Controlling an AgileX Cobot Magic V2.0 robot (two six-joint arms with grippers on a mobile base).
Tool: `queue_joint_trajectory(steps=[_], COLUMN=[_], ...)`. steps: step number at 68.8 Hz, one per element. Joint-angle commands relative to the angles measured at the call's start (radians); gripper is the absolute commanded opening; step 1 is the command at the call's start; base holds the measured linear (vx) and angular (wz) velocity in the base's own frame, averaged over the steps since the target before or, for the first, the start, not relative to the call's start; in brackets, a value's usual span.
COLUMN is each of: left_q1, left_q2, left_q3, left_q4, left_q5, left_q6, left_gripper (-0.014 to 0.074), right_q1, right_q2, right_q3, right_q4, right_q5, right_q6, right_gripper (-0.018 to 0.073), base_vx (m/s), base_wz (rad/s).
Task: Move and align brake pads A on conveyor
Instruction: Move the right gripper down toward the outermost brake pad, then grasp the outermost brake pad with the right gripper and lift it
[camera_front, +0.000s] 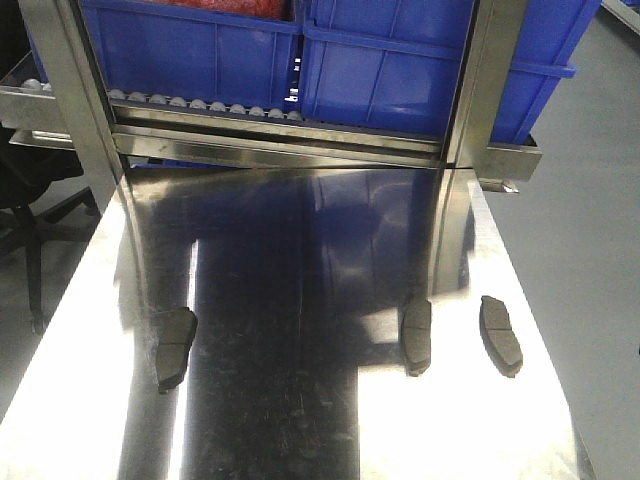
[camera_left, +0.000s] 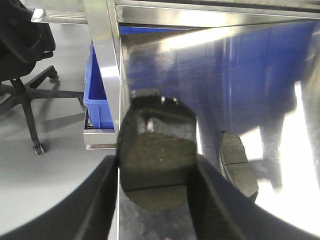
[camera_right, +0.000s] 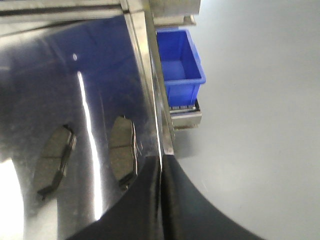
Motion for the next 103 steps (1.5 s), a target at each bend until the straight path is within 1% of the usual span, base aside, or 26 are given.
queue_joint_trajectory(steps=[1, 5, 10, 16, 19, 25, 29, 35, 42, 50, 59, 68, 74, 84, 103], left_q1=[-0.003, -0.003, -0.003, -0.003, -0.003, -0.003, -0.003, -0.003, -0.003, -0.003, -0.003, -0.003, -0.003, -0.003, -0.003], left_q2=[-0.003, -0.003, -0.003, -0.003, -0.003, -0.003, -0.003, -0.003, -0.003, -0.003, -0.003, -0.003, -0.003, -0.003, -0.003], left_q3=[-0.031, -0.031, -0.031, -0.031, -0.031, -0.031, -0.031, -0.031, -0.031, -0.031, -0.031, -0.031, -0.031, -0.031, -0.031], left_q4=[-0.011, -0.011, -0.011, -0.011, -0.011, -0.011, -0.011, -0.011, -0.011, -0.011, -0.011, -0.011, -0.011, -0.011, -0.011], left_q5=[-0.094, -0.094, -0.094, -0.094, -0.094, -0.094, -0.094, -0.094, -0.094, -0.094, -0.094, -0.094, -0.094, -0.094, -0.094], left_q6=[-0.010, -0.010, -0.010, -0.010, -0.010, -0.010, -0.010, -0.010, -0.010, -0.010, -0.010, -0.010, -0.010, -0.010, -0.010], left_gripper=[-0.0006, -0.0006, -0.0006, -0.0006, -0.0006, -0.0006, -0.0006, -0.0006, -0.0006, -0.0006, -0.0006, -0.0006, -0.0006, -0.0006, -0.0006], right_q1=[-0.002, -0.002, -0.002, 0.003, 0.014, 0.049, 0.082, 0.141, 0.181, 0.191, 0.191, 0.191, 0.191, 0.191, 0.191], right_q2=[0.039, 0.064, 0.100, 0.157, 0.194, 0.262, 0.320, 0.404, 0.512, 0.649, 0.809, 0.945, 1.022, 1.124, 1.214], right_q3=[-0.037, -0.037, -0.037, -0.050, -0.069, -0.112, -0.148, -0.217, -0.297, -0.402, -0.530, -0.632, -0.689, -0.750, -0.784], right_q4=[0.006, 0.007, 0.028, 0.084, 0.110, 0.149, 0.150, 0.141, 0.114, 0.082, 0.067, 0.065, 0.039, 0.000, -0.002], right_q5=[-0.030, -0.011, 0.000, 0.007, 0.011, 0.018, 0.019, 0.025, 0.048, 0.127, 0.219, 0.282, 0.320, 0.368, 0.376], right_q6=[-0.015, -0.031, -0.081, -0.144, -0.166, -0.191, -0.190, -0.179, -0.130, -0.089, -0.083, -0.078, -0.059, -0.055, -0.046], right_gripper=[0.0014, 0.0041, 0.0106, 0.0205, 0.0269, 0.0372, 0.0435, 0.0485, 0.0492, 0.0491, 0.0491, 0.0491, 0.0491, 0.0491, 0.0482], base_vx=[0.00, 0.00, 0.00, 0.00, 0.00, 0.00, 0.00, 0.00, 0.00, 0.00, 0.00, 0.00, 0.00, 0.00, 0.00], base_wz=[0.00, 0.00, 0.00, 0.00, 0.00, 0.00, 0.00, 0.00, 0.00, 0.00, 0.00, 0.00, 0.00, 0.00, 0.00])
